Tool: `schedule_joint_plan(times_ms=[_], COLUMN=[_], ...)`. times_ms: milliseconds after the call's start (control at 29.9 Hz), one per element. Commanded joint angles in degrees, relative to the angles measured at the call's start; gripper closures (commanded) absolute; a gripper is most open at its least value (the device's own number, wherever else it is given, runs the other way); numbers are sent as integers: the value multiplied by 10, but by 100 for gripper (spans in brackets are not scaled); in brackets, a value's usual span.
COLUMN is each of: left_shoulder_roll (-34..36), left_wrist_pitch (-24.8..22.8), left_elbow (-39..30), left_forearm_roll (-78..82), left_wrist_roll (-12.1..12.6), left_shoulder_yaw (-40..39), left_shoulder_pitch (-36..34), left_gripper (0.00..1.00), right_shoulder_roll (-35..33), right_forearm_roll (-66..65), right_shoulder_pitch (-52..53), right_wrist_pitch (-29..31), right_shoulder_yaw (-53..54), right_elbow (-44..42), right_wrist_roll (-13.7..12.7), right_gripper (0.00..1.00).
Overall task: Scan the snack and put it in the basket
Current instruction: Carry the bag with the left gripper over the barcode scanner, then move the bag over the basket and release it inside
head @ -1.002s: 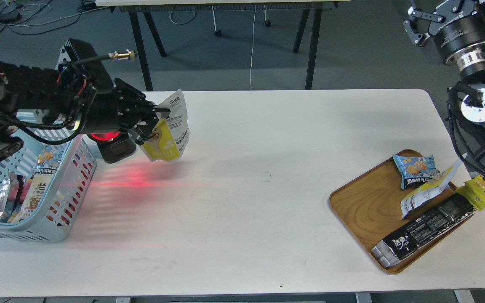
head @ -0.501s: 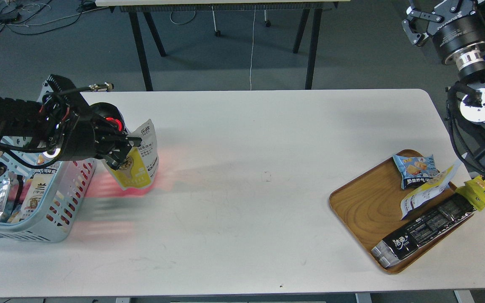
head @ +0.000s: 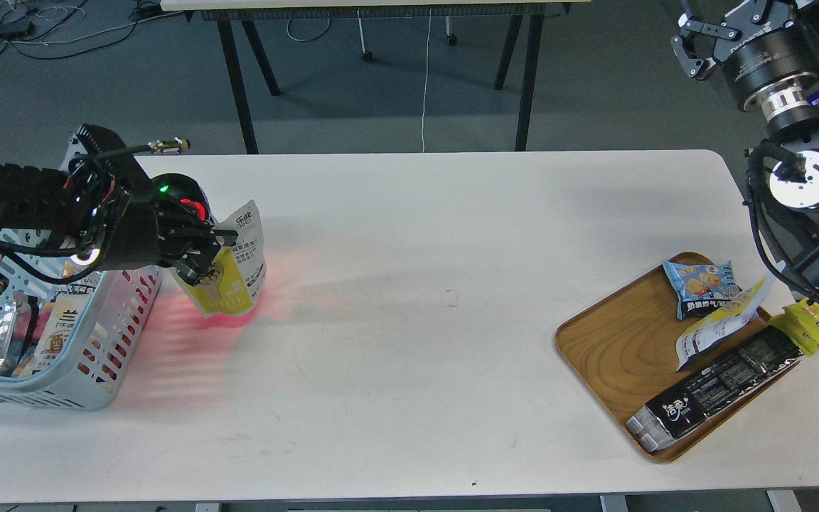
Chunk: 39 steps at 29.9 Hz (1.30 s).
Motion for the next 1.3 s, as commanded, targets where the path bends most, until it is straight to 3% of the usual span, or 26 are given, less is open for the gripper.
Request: schedule_joint_plan(times_ms=[0, 735, 1002, 1169, 1269], left_shoulder_roll=[1, 1, 41, 83, 110], left_wrist_pitch=[0, 0, 0, 0, 0], left_elbow=[-2, -21, -42, -74, -74], left_forearm_roll=[0, 0, -2, -6, -10], left_wrist_roll=[0, -1, -6, -21, -45], left_shoulder_yaw=[0, -10, -21, -63, -101], left_shoulder_pitch=[0, -8, -29, -28, -28], left_gripper=[100, 100, 100, 100, 100], right_shoulder_roll=[0, 5, 6, 6, 6], right_forearm_roll=[0, 0, 0, 0, 0], right_shoulder_pitch=[1, 8, 8, 8, 8], right_wrist_pitch=[0, 0, 0, 0, 0], right_shoulder_yaw=[0, -1, 0, -1, -1], right_elbow=[0, 1, 1, 1, 1], right_wrist_roll=[0, 0, 0, 0, 0], right_gripper=[3, 3, 3, 3, 3])
